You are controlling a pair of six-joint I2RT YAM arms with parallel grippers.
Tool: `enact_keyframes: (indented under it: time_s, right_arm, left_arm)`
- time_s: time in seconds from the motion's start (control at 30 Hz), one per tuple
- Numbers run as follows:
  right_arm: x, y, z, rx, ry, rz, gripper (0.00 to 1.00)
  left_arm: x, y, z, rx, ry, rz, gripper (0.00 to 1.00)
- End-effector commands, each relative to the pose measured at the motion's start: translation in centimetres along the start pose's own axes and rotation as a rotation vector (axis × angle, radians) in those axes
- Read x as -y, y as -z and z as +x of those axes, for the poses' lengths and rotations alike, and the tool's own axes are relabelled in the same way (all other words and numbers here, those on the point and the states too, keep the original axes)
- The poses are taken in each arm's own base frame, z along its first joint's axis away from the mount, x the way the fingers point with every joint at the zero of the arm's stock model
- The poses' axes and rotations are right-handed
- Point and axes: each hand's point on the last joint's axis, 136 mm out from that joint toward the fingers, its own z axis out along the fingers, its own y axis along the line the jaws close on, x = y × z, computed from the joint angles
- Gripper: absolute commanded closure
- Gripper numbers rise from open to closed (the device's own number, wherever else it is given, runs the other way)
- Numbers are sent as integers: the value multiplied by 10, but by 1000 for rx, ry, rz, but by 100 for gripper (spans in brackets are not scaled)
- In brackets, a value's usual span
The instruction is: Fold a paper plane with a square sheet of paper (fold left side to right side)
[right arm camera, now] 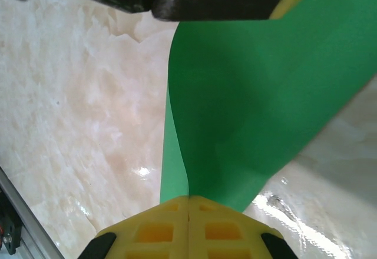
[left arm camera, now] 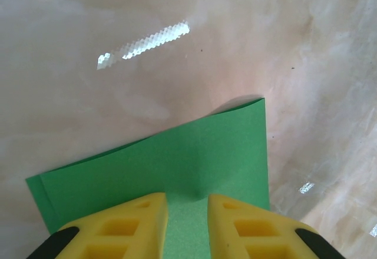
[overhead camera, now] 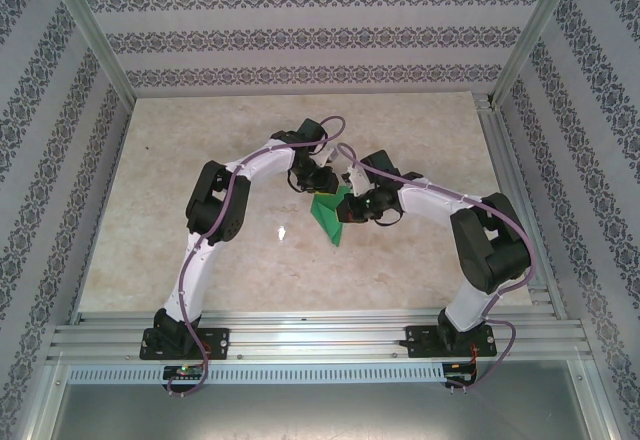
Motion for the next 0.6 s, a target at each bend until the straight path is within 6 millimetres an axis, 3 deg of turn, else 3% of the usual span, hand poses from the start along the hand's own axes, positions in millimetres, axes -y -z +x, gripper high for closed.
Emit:
enact_keyframes:
  time_s: [0.0, 0.57]
  right_arm:
    - [2, 9, -16, 43, 36, 19, 98]
    - [21, -13, -22, 35, 17, 31, 99]
  left_arm:
    - [-21, -2, 10, -41, 22, -63, 73]
    - [-22, -4, 8, -35, 29, -62, 73]
